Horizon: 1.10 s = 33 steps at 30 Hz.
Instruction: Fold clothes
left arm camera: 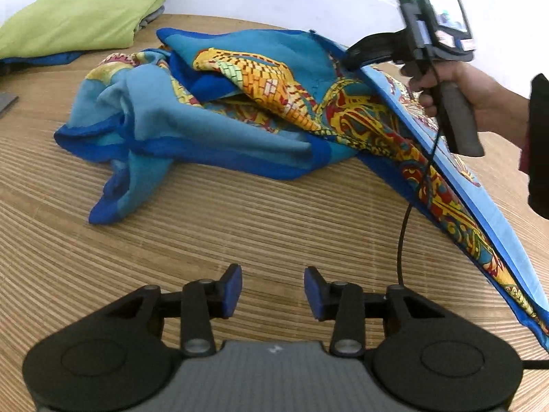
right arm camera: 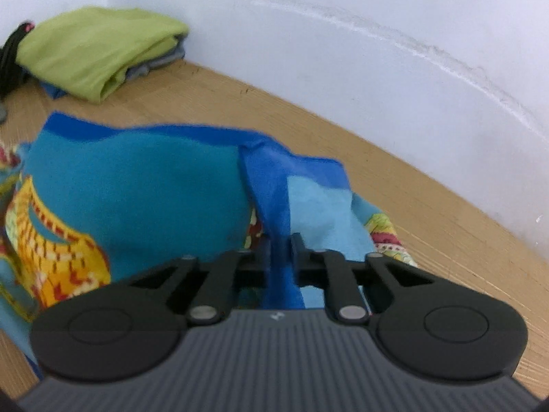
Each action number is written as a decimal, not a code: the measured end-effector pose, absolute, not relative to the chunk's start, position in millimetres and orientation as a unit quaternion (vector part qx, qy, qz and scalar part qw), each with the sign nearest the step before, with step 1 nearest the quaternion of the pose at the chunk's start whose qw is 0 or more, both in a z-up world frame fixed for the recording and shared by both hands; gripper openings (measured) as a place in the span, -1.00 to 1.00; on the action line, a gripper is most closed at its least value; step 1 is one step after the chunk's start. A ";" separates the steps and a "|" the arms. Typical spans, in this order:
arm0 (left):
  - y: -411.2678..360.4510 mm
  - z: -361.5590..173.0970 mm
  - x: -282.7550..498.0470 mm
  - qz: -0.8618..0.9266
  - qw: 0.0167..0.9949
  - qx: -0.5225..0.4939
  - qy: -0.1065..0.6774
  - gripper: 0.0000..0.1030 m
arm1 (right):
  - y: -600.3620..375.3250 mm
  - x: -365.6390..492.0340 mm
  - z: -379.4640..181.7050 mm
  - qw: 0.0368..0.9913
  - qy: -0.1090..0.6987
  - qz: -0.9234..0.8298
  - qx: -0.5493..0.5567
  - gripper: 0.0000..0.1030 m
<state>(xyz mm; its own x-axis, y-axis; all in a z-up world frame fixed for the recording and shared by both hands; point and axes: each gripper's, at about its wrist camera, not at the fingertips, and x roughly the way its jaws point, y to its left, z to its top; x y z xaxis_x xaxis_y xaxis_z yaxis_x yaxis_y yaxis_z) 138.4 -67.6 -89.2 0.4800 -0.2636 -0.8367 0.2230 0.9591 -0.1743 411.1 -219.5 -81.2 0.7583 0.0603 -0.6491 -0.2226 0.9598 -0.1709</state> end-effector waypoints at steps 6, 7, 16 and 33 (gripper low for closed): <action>-65.1 -81.8 137.1 -0.138 0.866 -0.019 0.479 -0.17 | -225.8 365.0 -52.7 0.931 0.310 0.156 -0.116 -0.93; -63.6 -77.8 135.9 -0.137 0.869 -0.021 0.475 -0.17 | -227.5 349.7 -45.5 0.928 0.304 0.185 -0.109 -0.93; -33.7 -18.8 96.7 -0.112 0.895 -0.061 0.426 0.00 | -240.8 144.5 -18.0 0.807 0.335 0.476 -0.094 -0.93; -123.3 -51.8 -30.6 -0.125 0.856 -0.008 0.502 0.03 | -340.7 -104.3 -64.8 0.743 0.462 0.484 0.005 -0.78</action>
